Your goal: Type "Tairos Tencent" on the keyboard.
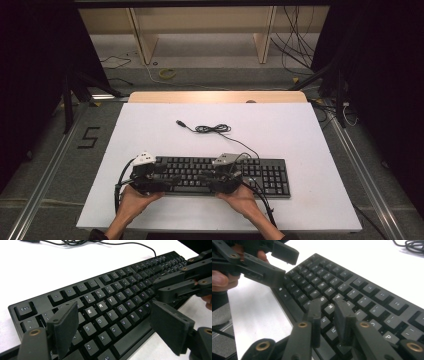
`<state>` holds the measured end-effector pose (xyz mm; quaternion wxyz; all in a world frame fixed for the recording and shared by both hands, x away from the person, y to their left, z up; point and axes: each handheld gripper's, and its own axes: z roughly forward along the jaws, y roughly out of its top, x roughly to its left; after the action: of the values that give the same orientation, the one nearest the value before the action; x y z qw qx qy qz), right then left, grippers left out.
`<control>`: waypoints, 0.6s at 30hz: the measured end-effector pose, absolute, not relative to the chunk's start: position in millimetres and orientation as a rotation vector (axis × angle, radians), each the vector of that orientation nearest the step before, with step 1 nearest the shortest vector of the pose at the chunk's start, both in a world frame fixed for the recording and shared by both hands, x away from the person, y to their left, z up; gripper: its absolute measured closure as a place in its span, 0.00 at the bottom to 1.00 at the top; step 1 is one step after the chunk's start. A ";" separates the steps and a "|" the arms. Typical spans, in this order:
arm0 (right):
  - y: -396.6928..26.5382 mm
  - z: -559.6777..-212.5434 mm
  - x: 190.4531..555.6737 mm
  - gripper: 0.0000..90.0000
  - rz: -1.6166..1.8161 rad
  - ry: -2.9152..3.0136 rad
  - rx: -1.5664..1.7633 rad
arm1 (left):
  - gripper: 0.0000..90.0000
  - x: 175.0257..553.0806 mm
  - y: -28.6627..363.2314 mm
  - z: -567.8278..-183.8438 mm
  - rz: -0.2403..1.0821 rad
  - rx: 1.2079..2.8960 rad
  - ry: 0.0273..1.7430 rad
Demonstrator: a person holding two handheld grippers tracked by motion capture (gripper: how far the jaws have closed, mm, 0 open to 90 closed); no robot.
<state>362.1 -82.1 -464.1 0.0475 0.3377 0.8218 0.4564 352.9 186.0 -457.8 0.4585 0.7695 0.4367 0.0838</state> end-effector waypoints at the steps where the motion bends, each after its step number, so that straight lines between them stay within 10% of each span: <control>1: -83.5 -463.0 361.6 0.83 1.398 2.501 1.030 | 0.26 353.1 185.9 -457.8 0.206 1.896 1.075; 18: -108.9 -454.1 355.4 0.59 1.458 2.451 1.029 | 0.27 357.2 181.2 -457.9 0.203 1.913 1.075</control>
<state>355.4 -108.9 -454.1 0.0548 0.3388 0.8072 0.4803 357.2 181.2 -457.9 0.4520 0.7743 0.4352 0.0822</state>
